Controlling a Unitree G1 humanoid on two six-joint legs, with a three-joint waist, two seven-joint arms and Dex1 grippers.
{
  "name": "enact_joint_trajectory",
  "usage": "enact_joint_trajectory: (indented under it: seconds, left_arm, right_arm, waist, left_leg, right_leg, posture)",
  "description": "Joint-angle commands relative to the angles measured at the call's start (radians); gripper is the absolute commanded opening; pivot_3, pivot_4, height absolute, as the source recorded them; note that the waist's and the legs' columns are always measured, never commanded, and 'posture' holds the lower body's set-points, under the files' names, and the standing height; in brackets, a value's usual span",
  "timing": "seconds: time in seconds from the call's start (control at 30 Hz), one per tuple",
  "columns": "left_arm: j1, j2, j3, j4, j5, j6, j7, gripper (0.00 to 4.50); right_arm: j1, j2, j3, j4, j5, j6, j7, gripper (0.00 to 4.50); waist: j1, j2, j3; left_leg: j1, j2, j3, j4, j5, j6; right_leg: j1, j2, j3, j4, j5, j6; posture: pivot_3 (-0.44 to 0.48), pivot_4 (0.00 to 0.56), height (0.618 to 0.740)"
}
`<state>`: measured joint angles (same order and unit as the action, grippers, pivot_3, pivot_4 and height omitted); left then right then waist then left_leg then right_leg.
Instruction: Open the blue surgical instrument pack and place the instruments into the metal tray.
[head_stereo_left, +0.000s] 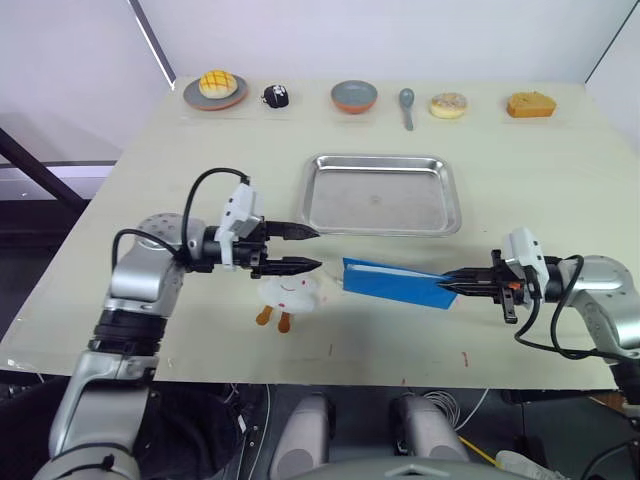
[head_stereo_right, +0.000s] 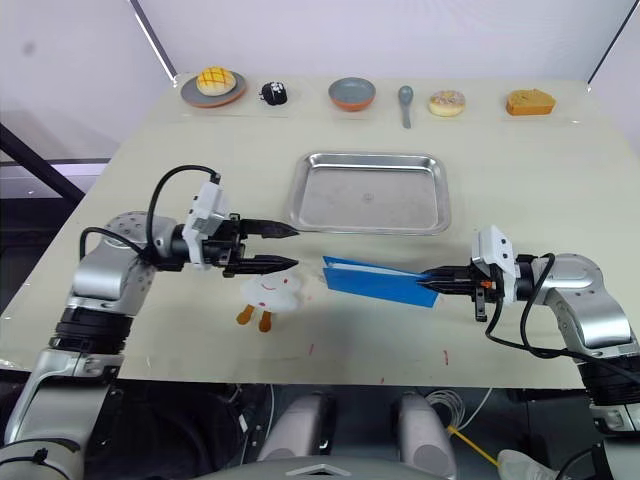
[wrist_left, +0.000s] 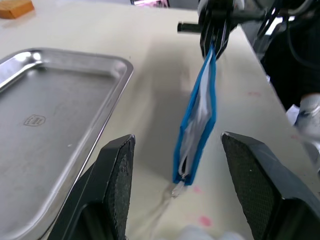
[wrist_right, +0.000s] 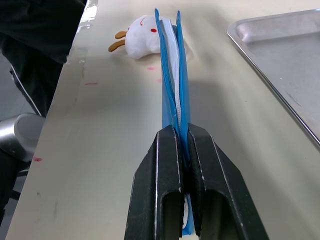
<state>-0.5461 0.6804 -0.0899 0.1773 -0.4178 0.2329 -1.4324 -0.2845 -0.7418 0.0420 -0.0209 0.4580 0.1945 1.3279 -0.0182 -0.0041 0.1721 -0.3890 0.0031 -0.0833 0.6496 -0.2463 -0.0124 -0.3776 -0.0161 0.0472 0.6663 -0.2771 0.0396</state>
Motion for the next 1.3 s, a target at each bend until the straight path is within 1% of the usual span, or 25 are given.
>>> enact_joint_trajectory:
  seconds: [0.03,0.17,0.57,0.77,0.8,0.83,0.87,0.9,0.93,0.97,1.03,1.07,1.3]
  left_arm:
    - [-0.024,-0.032,-0.019,0.021,0.036,-0.060,0.002,2.92]
    - [-0.034,-0.066,-0.032,0.062,0.077,-0.121,0.015,2.92]
    - [-0.041,-0.118,-0.043,0.113,0.120,-0.192,0.029,2.92]
    - [-0.034,-0.172,-0.069,0.122,0.150,-0.236,0.047,2.92]
    - [-0.033,-0.181,-0.074,0.123,0.153,-0.241,0.051,2.54]
    - [-0.032,-0.187,-0.079,0.124,0.156,-0.248,0.051,2.39]
    - [-0.031,-0.193,-0.085,0.125,0.158,-0.253,0.049,1.89]
    - [-0.030,-0.198,-0.090,0.124,0.159,-0.256,0.048,1.72]
    - [-0.027,-0.205,-0.097,0.119,0.159,-0.255,0.045,1.46]
    - [-0.023,-0.210,-0.101,0.114,0.157,-0.251,0.042,0.95]
    - [-0.009,-0.213,-0.109,0.094,0.153,-0.238,0.040,0.50]
    - [-0.001,-0.212,-0.109,0.081,0.147,-0.227,0.041,0.12]
    - [0.067,-0.191,-0.109,-0.061,0.108,-0.114,0.072,0.12]
  right_arm:
    - [-0.005,-0.012,0.019,-0.003,-0.025,0.007,0.012,0.00]
    - [-0.011,-0.009,0.020,-0.005,-0.026,0.010,0.014,0.00]
    - [-0.016,-0.003,0.025,-0.017,-0.027,0.018,0.015,0.00]
    - [-0.024,0.006,0.030,-0.017,-0.029,0.020,0.015,0.00]
    - [-0.025,0.007,0.031,-0.017,-0.029,0.021,0.015,0.00]
    - [-0.025,0.007,0.031,-0.017,-0.029,0.021,0.015,0.00]
    - [-0.026,0.008,0.031,-0.016,-0.030,0.021,0.014,0.00]
    - [-0.026,0.009,0.032,-0.016,-0.031,0.021,0.014,0.00]
    - [-0.029,0.010,0.032,-0.013,-0.032,0.020,0.013,0.00]
    - [-0.033,0.011,0.032,-0.010,-0.034,0.020,0.013,0.00]
    - [-0.044,0.010,0.030,-0.002,-0.035,0.021,0.013,0.00]
    - [-0.048,0.009,0.028,0.002,-0.037,0.020,0.014,0.00]
    - [-0.064,-0.002,0.022,0.017,-0.038,0.022,0.027,0.00]
  waist:
    - [0.000,0.000,0.000]
    - [0.000,0.000,0.000]
    - [-0.001,0.000,0.000]
    - [-0.004,0.000,0.000]
    - [-0.004,0.000,0.000]
    - [-0.004,0.000,0.000]
    - [-0.004,0.000,0.000]
    - [-0.007,0.000,0.000]
    - [-0.008,0.000,0.000]
    - [-0.009,0.000,0.000]
    - [-0.012,0.000,0.000]
    - [-0.014,0.000,0.000]
    - [-0.017,0.000,0.000]
  left_leg:
    - [0.000,0.000,0.000,0.000,0.000,0.000]
    - [0.000,0.000,0.000,0.000,0.000,0.000]
    - [0.000,0.000,-0.001,0.000,0.000,0.000]
    - [0.000,0.000,0.000,0.000,0.000,0.000]
    - [0.000,0.000,0.000,0.000,0.000,0.000]
    - [0.000,0.000,0.000,0.000,0.000,0.000]
    - [0.000,0.000,0.000,0.000,0.000,0.000]
    - [0.000,0.000,0.000,0.000,0.000,0.000]
    - [0.000,0.000,0.000,0.000,0.000,0.000]
    - [0.000,0.000,0.000,0.000,0.000,0.000]
    - [0.000,0.000,0.000,0.001,0.000,0.000]
    - [0.000,0.000,0.000,0.000,0.000,0.000]
    - [0.000,0.000,-0.001,0.000,0.000,0.000]
  right_leg:
    - [0.000,0.000,0.000,0.000,0.000,0.000]
    - [0.000,0.000,0.000,0.000,0.000,0.000]
    - [0.000,0.000,0.000,0.000,0.000,0.000]
    - [0.000,0.000,0.000,0.000,0.000,0.000]
    - [0.000,0.001,0.000,0.000,0.000,0.000]
    - [0.000,0.001,0.000,0.000,0.000,0.000]
    - [0.000,0.001,0.000,0.000,0.000,0.000]
    - [0.000,0.001,0.000,0.000,0.000,0.000]
    - [0.000,0.000,0.000,0.000,0.000,0.000]
    - [0.000,0.000,0.000,0.000,0.000,0.000]
    - [0.000,0.000,0.000,0.001,0.000,0.000]
    - [0.000,0.000,0.000,0.001,0.000,0.000]
    - [0.000,-0.001,0.000,0.001,0.000,0.000]
  posture:
    - [0.000,0.150,0.740]
    - [0.000,0.150,0.740]
    - [0.000,0.150,0.740]
    - [0.000,0.150,0.740]
    - [0.000,0.150,0.740]
    - [0.000,0.150,0.740]
    - [0.000,0.150,0.740]
    - [0.000,0.150,0.740]
    - [0.000,0.150,0.740]
    - [0.000,0.150,0.740]
    - [0.000,0.150,0.740]
    - [0.000,0.150,0.740]
    - [0.000,0.150,0.740]
